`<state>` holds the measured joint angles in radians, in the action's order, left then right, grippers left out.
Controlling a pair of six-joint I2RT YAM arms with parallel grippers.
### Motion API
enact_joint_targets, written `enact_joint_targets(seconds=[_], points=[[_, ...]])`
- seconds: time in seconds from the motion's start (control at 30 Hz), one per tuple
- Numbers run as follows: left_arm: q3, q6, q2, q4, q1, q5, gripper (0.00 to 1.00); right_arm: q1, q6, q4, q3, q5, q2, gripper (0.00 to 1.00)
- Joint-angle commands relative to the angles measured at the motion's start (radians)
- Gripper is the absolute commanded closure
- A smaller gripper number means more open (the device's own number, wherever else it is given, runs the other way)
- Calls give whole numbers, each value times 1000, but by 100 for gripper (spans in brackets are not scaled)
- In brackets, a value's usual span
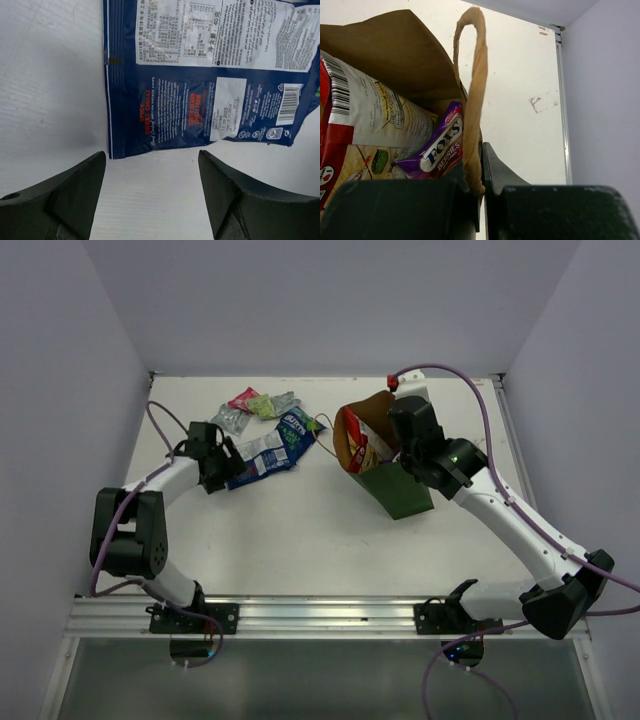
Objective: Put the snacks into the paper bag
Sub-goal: Pick up the snack from the center of the board.
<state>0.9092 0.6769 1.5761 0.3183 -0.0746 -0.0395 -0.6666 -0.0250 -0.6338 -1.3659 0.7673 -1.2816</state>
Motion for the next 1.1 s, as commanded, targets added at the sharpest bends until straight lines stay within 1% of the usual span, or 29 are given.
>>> enact_joint_targets(seconds=[0.0,0.07,0.3,0.67,0.77,0.87,1.0,1.07], points=[[82,-37,67,-30,9,35,22,-2,13,59,2,23,44,100],[118,-43,91,-21,9,76,23,-2,13,59,5,23,47,100],[207,-60,174,14,7,131,24,-2,10,57,17,29,53,100],[253,-96,251,62,1,203,25,-4,5,57,22,24,44,100],[280,-109,275,91,-33,268,25,-4,2,56,24,24,44,100],[292,-112,303,105,-63,286,26,-4,2,52,25,23,42,100],[292,-112,341,120,-71,290,28,-2,2,52,28,27,48,100],[292,-114,352,136,-74,303,31,-2,2,54,30,27,50,100]])
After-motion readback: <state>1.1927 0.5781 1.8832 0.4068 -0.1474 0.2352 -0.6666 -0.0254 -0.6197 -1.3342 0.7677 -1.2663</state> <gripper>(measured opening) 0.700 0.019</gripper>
